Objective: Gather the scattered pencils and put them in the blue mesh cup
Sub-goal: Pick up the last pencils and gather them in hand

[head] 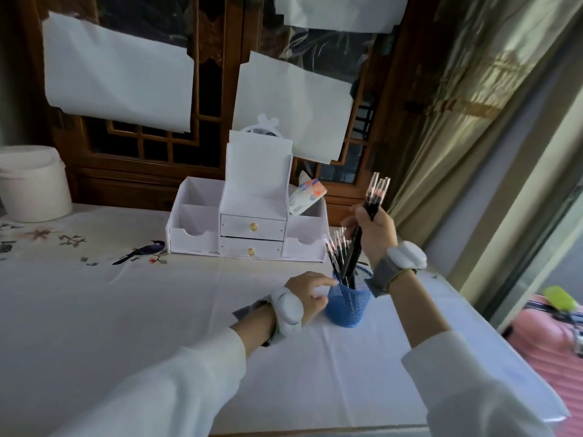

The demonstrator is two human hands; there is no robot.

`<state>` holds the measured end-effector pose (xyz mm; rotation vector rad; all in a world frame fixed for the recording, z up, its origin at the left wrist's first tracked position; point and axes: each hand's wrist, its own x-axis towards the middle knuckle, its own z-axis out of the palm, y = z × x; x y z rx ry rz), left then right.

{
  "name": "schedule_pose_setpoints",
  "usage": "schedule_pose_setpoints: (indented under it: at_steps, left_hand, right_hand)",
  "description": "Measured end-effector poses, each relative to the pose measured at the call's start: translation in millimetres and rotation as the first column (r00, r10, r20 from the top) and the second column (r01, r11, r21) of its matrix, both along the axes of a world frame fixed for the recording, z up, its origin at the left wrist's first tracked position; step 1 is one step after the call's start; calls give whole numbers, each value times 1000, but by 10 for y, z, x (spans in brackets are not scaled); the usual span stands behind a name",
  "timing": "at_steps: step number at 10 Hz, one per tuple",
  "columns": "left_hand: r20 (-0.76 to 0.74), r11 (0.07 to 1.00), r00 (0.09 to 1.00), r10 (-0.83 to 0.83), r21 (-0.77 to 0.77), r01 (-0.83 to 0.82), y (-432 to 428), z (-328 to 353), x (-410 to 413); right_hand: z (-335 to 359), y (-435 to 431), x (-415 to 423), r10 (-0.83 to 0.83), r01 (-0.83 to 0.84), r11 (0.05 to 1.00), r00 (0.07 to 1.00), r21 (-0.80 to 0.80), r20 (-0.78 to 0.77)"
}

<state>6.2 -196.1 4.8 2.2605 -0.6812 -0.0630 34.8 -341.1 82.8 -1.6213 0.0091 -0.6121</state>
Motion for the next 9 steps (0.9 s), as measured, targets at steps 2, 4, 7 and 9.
schedule_pose_setpoints:
  at_steps: [2, 4, 7, 9]
  left_hand:
    - [-16, 999, 999, -37, -8, 36, -221, -46, 61]
    - [-43, 998, 999, -13, -57, 11, -264, -121, 98]
    - [-36, 998, 999, -19, -66, 17, -206, 8, 87]
    - [-27, 995, 996, 90, -49, -92, -149, 146, 94]
  right_hand:
    - [-289, -331, 132, 37, -36, 999, 999, 22, -38]
    - [-617, -340, 150, 130, -125, 991, 971, 39, -199]
    - [-687, -425, 137, 7, -50, 983, 973, -179, -231]
    - [-500, -505, 109, -219, 156, 904, 969, -397, -117]
